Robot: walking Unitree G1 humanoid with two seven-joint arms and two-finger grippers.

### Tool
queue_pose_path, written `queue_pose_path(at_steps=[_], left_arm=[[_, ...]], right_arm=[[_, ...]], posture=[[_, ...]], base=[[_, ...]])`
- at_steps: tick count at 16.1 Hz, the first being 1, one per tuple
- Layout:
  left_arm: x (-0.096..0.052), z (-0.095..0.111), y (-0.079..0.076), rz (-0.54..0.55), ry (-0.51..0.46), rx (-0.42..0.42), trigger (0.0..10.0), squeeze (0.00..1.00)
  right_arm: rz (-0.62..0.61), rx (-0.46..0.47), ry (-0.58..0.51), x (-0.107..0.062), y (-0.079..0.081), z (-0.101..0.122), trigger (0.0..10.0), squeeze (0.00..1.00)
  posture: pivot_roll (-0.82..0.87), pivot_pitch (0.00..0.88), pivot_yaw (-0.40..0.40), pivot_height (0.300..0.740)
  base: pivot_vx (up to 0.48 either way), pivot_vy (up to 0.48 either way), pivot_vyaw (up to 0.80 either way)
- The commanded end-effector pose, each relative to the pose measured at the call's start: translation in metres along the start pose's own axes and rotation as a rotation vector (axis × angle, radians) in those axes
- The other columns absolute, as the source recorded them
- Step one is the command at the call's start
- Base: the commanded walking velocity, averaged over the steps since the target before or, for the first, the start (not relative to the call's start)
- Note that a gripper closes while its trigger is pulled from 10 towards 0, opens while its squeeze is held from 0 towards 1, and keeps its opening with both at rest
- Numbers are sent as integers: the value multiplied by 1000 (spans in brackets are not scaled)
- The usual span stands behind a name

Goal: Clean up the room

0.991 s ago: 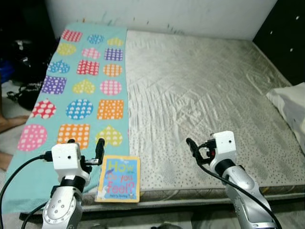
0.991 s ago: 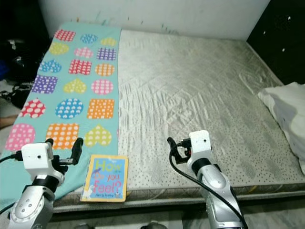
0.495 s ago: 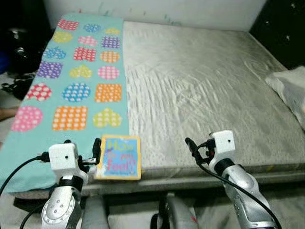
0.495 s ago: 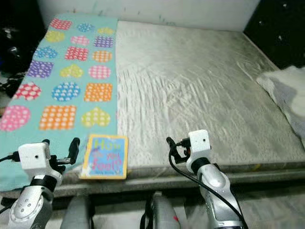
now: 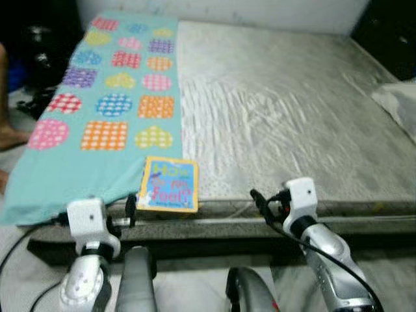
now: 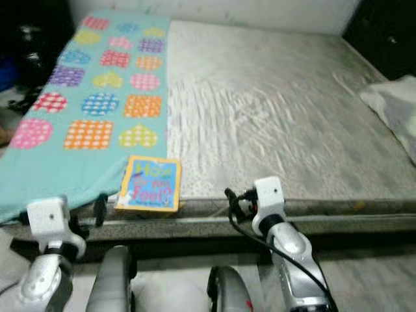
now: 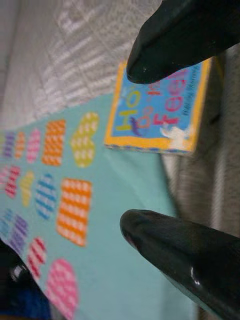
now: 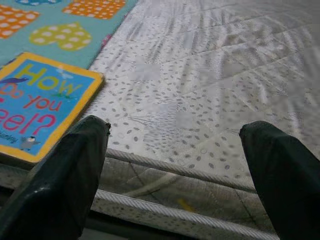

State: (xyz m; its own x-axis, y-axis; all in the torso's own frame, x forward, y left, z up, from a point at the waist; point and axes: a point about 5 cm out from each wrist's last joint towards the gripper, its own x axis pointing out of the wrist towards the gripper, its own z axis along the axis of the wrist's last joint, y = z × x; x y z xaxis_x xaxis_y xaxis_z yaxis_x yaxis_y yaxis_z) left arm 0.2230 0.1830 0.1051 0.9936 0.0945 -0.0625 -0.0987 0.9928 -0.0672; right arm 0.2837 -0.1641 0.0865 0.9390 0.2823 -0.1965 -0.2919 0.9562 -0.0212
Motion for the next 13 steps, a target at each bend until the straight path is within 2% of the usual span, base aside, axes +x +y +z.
queue_pose_path(at_steps=[1,4,6,7,10,13], left_arm=[[1,4,-6,-3,-21,-4,10000,0],[3,6,-3,43,-47,-11,10000,0],[10,7,-5,21,-53,-6,10000,0],[13,7,-6,11,-56,-4,10000,0],[35,15,-17,-77,-75,12,10000,0],[46,16,-27,-137,-73,10,10000,0]], right_arm=[[3,-13,-8,3,-3,4,10000,0],[57,-31,-41,20,6,14,10000,0],[32,-18,-72,27,6,19,10000,0],[20,-14,-79,28,6,20,10000,0],[-45,-10,-115,22,1,19,10000,0],[-104,-9,-152,22,-8,22,10000,0]], posture=[[17,135,-171,607],[33,108,-188,607],[22,77,-142,607],[19,74,-135,607],[-26,46,-53,607],[-66,36,13,607]], base=[[0,0,0],[0,0,0],[0,0,0],[0,0,0],[0,0,0],[0,0,0]])
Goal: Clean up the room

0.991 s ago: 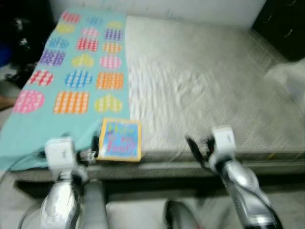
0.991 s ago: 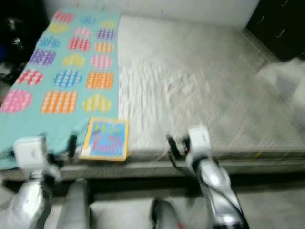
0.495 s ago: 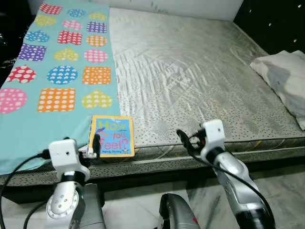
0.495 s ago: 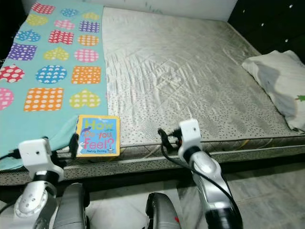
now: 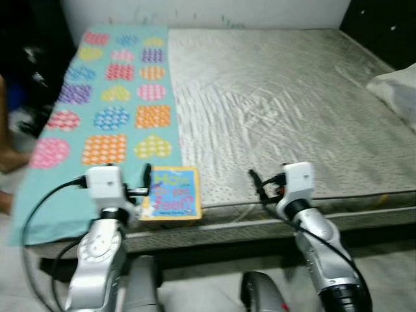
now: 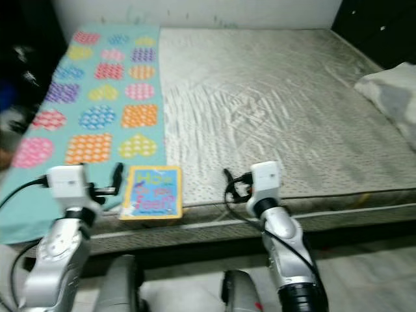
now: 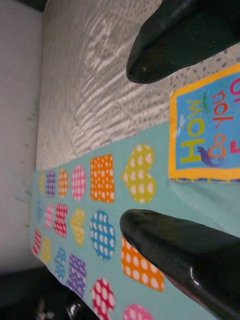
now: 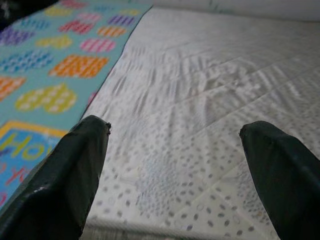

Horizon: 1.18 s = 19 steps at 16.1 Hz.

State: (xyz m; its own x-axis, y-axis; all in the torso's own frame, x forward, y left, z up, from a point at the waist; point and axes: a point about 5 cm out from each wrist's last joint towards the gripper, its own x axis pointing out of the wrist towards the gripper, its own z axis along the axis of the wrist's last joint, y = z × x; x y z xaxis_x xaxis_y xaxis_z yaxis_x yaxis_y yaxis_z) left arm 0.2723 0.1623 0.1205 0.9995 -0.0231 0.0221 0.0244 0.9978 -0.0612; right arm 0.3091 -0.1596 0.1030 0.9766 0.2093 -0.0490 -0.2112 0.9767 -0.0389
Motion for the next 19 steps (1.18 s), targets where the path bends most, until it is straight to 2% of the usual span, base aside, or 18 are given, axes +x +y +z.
queue_pose_path(at_steps=[1,4,7,12,14,19], left_arm=[[3,-1,-3,-29,4,4,10000,0],[6,0,-3,-46,-4,12,10000,0],[0,-4,1,-17,5,1,10000,0],[-11,-9,0,2,18,-12,10000,0],[-11,-10,0,6,19,-12,10000,0],[-9,-8,-3,-13,8,-19,10000,0]], right_arm=[[-34,-1,-14,1,-6,2,10000,0],[-42,5,-20,2,-4,1,10000,0],[-17,2,-27,4,-3,4,10000,0],[30,9,-4,-1,7,-4,10000,0],[46,9,-4,-1,8,-3,10000,0],[40,2,-8,-3,5,-3,10000,0]], posture=[[-68,37,20,607],[-68,42,18,607],[-60,54,-8,607],[-45,82,-29,572],[-47,85,-30,547],[-65,85,-20,537]], base=[[0,0,0],[0,0,0],[0,0,0],[0,0,0],[0,0,0],[0,0,0]])
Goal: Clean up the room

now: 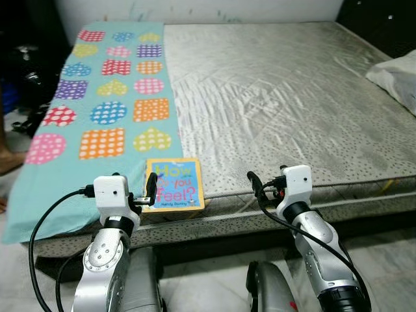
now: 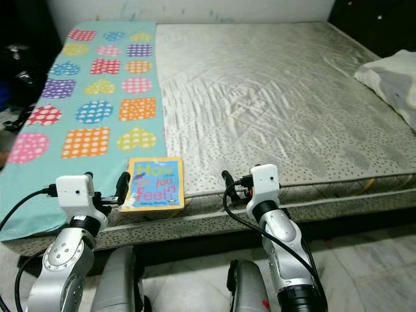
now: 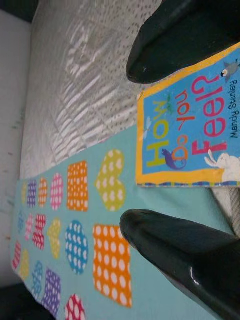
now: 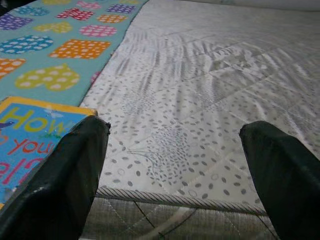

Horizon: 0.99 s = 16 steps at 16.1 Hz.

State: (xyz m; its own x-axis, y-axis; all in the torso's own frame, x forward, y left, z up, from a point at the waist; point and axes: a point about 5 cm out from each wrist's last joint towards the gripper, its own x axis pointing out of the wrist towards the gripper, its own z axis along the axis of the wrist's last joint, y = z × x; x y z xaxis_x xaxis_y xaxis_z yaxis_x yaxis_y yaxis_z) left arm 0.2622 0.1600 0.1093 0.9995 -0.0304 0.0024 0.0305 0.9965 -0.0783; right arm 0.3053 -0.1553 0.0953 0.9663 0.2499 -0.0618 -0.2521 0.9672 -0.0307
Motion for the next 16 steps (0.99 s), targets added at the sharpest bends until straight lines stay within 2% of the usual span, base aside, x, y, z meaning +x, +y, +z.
queue_pose_path(at_steps=[1,5,16], left_arm=[[2,4,-2,-14,-18,-3,10000,0],[2,5,-2,-29,-29,-12,10000,0],[1,5,-5,-39,-28,-22,10000,0]], right_arm=[[-5,-5,-18,-1,-1,4,10000,0],[-3,-6,-18,0,0,3,10000,0],[7,-34,-7,-1,-2,2,10000,0]], posture=[[-64,85,-19,537],[-59,79,-18,537],[-66,91,-28,537]], base=[[0,0,0],[0,0,0],[280,0,0]])
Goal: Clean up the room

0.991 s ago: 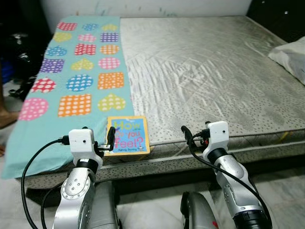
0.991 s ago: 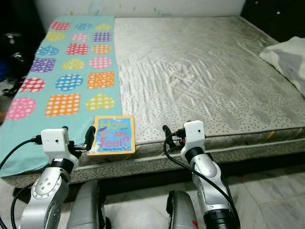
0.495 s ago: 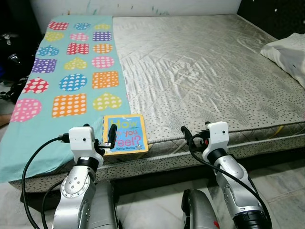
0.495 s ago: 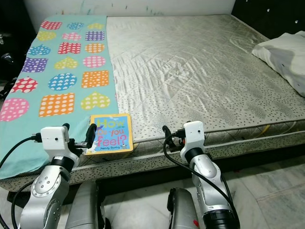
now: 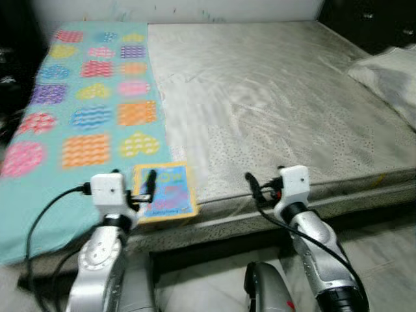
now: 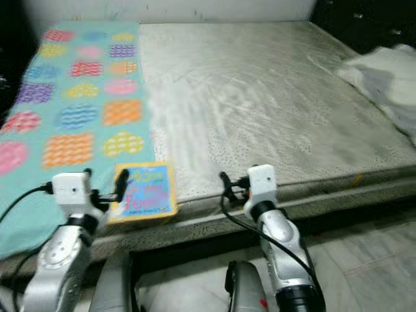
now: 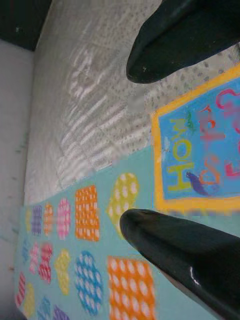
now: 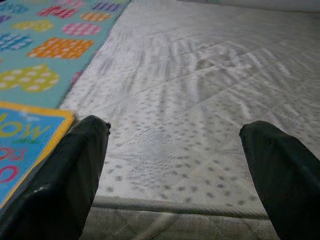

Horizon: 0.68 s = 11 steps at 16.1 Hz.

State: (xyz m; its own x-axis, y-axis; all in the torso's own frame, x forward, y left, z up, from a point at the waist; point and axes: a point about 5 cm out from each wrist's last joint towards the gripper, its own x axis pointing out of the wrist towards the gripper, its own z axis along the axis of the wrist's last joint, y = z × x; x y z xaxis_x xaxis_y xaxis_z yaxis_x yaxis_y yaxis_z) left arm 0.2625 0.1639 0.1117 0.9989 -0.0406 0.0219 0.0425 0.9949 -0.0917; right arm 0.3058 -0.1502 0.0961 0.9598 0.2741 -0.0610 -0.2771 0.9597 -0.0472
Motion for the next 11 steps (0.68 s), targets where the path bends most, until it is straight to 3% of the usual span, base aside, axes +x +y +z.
queue_pose_path(at_steps=[1,3,9,11], left_arm=[[1,1,-8,-24,-6,-7,10000,0],[1,0,-8,-15,2,-3,10000,0],[0,-4,-7,27,29,-8,10000,0],[-1,-5,-4,72,48,-45,10000,0]], right_arm=[[-17,-19,-4,-3,-8,1,10000,0],[-17,-25,-3,-2,-10,2,10000,0],[-12,-53,4,-2,-12,0,10000,0],[-5,-67,4,-3,-11,0,10000,0]], posture=[[-66,91,-28,537],[-65,91,-29,537],[-64,95,-33,537],[-63,97,-37,537]], base=[[244,0,0],[247,0,0],[0,0,0],[0,0,800]])
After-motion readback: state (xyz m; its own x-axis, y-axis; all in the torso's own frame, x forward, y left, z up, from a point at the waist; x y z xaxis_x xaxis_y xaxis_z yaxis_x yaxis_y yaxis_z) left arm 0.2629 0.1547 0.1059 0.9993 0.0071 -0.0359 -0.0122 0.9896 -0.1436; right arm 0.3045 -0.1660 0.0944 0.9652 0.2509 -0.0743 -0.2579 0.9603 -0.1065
